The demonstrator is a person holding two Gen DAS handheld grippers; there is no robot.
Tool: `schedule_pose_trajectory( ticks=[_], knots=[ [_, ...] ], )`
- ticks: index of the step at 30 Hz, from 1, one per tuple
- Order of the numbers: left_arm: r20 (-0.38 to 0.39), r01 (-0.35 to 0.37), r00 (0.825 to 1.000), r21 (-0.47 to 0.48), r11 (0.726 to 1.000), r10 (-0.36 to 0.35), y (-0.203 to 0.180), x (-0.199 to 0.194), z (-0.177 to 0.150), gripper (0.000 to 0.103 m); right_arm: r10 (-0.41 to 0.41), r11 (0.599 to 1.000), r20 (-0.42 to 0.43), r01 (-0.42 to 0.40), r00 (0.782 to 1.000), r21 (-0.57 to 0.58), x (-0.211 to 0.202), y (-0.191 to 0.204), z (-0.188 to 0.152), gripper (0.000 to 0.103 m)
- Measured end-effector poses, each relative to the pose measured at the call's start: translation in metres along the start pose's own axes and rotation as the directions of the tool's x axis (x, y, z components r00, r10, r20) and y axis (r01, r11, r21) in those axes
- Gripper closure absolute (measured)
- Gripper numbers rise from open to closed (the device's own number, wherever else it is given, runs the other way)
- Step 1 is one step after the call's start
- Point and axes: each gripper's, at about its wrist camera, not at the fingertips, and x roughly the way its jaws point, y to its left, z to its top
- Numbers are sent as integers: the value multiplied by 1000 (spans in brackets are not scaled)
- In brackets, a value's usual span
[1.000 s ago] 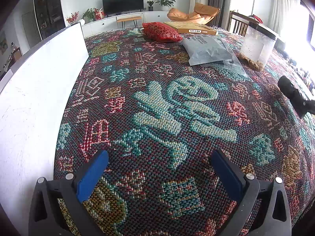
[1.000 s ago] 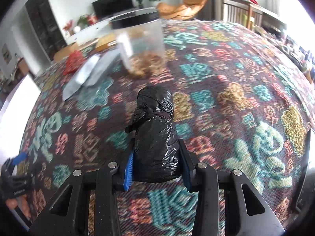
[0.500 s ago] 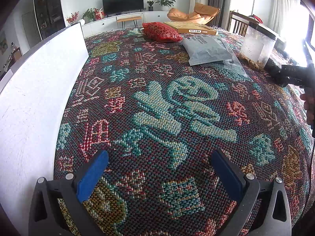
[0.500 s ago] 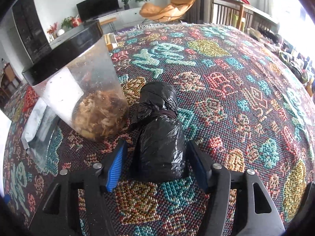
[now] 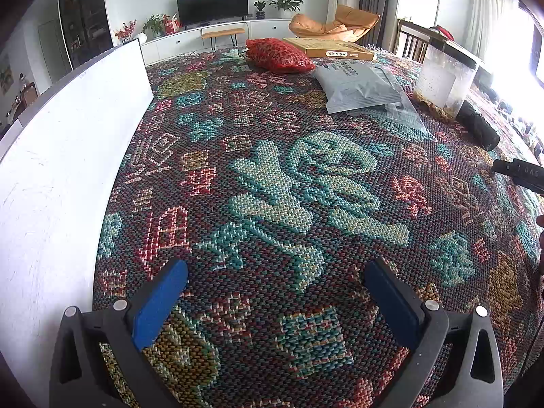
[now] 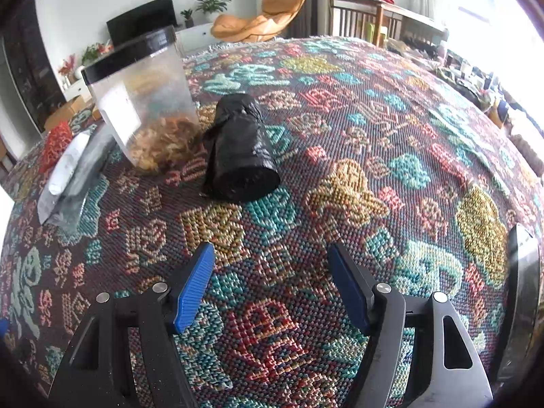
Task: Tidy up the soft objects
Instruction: 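Move the left tool to the grey cleaning-wipes package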
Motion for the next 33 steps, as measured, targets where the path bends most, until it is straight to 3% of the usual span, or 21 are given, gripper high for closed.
schedule_pose_trajectory(
  ticks=[33],
  knots=[
    [0,-1,1000,-1,1000,1,-1,0,0,0,-11,1000,7,11,1000,-28,4,6,-4,23]
  ],
)
